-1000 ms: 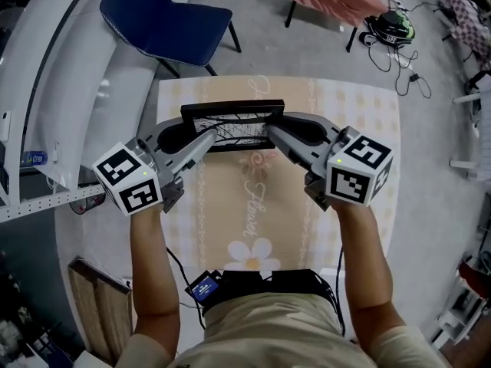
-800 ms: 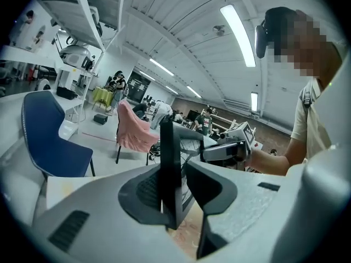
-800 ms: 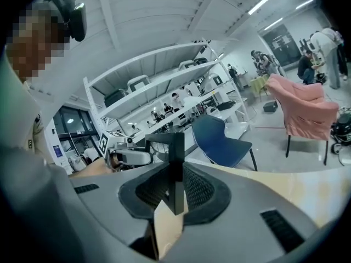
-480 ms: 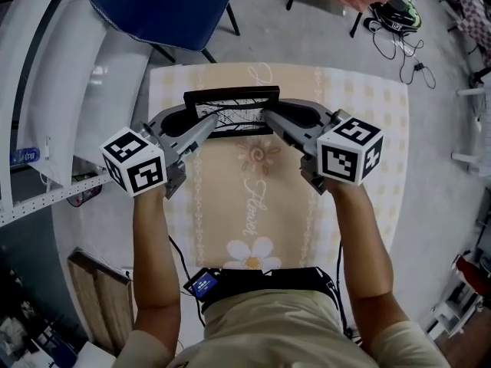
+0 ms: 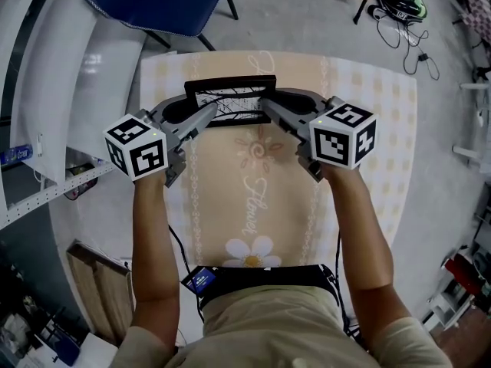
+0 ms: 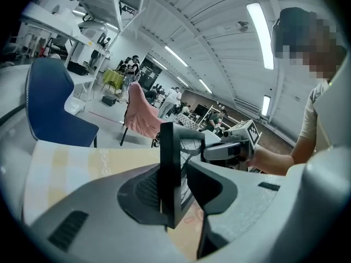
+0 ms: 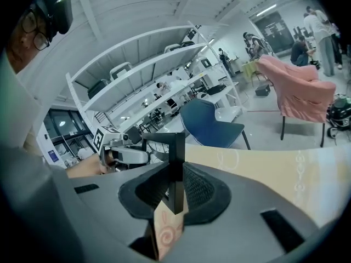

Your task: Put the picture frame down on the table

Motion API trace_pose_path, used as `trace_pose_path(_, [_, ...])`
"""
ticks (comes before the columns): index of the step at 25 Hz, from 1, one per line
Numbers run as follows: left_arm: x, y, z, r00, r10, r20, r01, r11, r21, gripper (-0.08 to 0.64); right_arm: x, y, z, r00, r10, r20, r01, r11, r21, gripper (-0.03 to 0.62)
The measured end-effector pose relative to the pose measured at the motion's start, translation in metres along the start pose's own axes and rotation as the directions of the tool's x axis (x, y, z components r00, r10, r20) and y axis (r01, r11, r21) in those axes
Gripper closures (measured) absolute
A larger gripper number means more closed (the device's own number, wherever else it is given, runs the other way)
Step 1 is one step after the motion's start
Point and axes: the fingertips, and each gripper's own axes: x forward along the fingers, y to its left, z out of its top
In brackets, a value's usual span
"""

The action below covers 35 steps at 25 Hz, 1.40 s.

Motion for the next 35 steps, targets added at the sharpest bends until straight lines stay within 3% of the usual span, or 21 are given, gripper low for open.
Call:
trace_pose_path(15, [0.027,0.042,-0.033,0.994,0.055,-0.09,-0.057,0.998,-0.026,0.445,0.035,-0.041,-0.032,0.994,-0.055,-0.094,0.059,0.997,0.044,0.522])
trace_pose_path(26, [0.031,0.058,-0.04,0.989,0.107,-0.106,-0.112,0.993,-0.045,0.425,0.045,-0.049,-0.034,0.994,-0.065,-0.094,0.07,0.996,0.052,0.515])
trace_pose_path(35, [0.031,0.073,-0.041,0.955,0.271,-0.121,-0.262,0.961,0.086,0.367,0.051,-0.057,-0.036,0.98,-0.155,-0.124,0.154,0.988,-0.016,0.494])
